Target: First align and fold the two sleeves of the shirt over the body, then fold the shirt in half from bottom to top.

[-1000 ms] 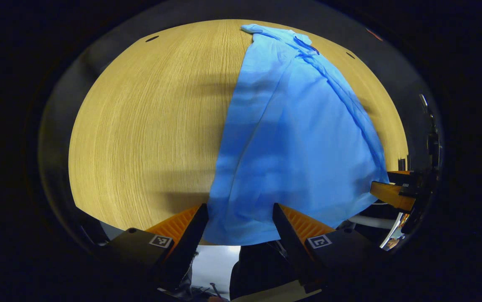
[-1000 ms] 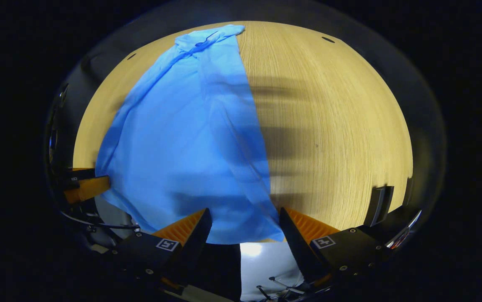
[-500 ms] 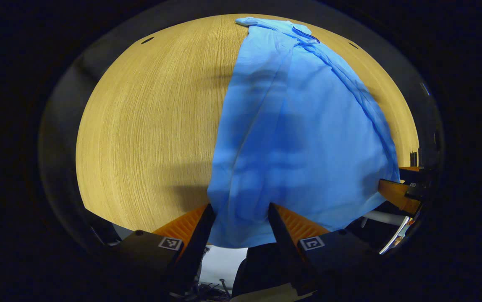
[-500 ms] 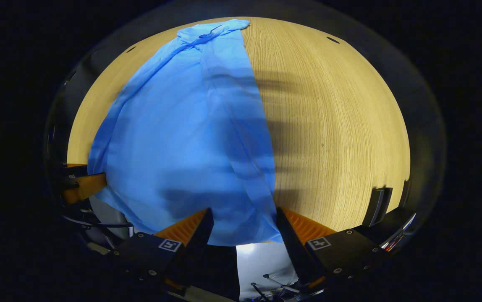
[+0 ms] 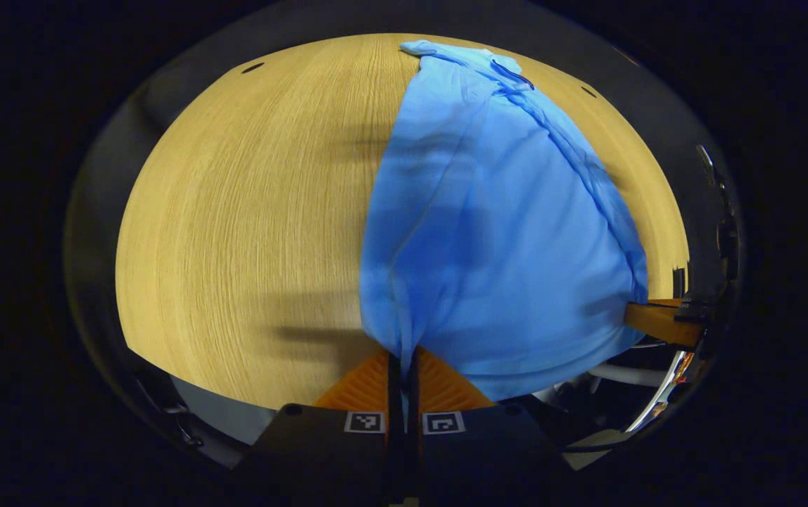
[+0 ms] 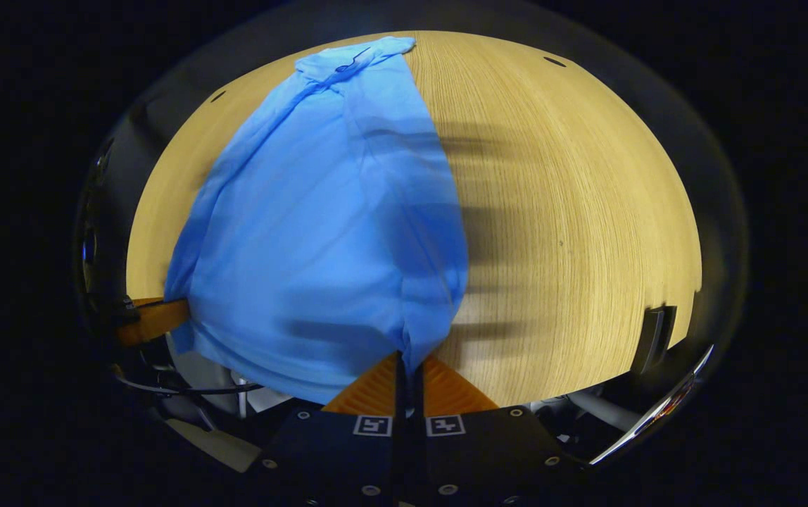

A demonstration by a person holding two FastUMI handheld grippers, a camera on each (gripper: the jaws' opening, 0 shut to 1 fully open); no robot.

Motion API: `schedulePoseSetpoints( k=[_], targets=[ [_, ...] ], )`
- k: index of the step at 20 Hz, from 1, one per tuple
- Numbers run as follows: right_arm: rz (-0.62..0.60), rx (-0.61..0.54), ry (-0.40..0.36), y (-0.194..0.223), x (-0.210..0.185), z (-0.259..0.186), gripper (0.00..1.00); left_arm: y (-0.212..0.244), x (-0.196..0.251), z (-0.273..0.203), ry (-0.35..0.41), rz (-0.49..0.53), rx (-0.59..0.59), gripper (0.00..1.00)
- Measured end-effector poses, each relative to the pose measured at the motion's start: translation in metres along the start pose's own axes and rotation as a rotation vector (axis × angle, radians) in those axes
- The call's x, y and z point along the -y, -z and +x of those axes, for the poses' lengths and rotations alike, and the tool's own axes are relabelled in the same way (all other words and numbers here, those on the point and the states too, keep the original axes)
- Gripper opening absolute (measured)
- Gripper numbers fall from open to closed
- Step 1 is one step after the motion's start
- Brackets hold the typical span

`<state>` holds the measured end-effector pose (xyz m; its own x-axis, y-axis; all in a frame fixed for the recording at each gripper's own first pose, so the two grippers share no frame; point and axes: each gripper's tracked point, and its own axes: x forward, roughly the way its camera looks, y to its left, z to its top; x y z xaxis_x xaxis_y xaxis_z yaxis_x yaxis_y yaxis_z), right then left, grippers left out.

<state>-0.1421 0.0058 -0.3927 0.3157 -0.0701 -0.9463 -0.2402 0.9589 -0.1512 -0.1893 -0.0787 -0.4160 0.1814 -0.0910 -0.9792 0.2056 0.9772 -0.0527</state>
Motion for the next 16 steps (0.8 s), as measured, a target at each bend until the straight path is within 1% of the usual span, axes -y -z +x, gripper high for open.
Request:
schedulePoseSetpoints(
  k=[4, 7, 12, 16],
  targets=[
    [0.017, 0.003, -0.009, -0.011, -0.004, -0.002, 0.02, -0.008, -0.002, -0.001, 0.017, -0.009, -0.008, 0.05],
    [0.013, 0.032, -0.013, -0.034, -0.007, -0.007, 0.02, -0.032, -0.006, -0.006, 0.015, -0.007, 0.025, 0.05],
    [0.002, 0.099, -0.041, -0.095, -0.012, -0.023, 0.02, -0.091, -0.016, -0.020, 0.007, -0.005, 0.091, 0.05],
    [-0.030, 0.151, -0.034, -0.152, -0.007, -0.033, 0.02, -0.145, -0.015, -0.027, 0.001, 0.009, 0.139, 0.05]
  ],
)
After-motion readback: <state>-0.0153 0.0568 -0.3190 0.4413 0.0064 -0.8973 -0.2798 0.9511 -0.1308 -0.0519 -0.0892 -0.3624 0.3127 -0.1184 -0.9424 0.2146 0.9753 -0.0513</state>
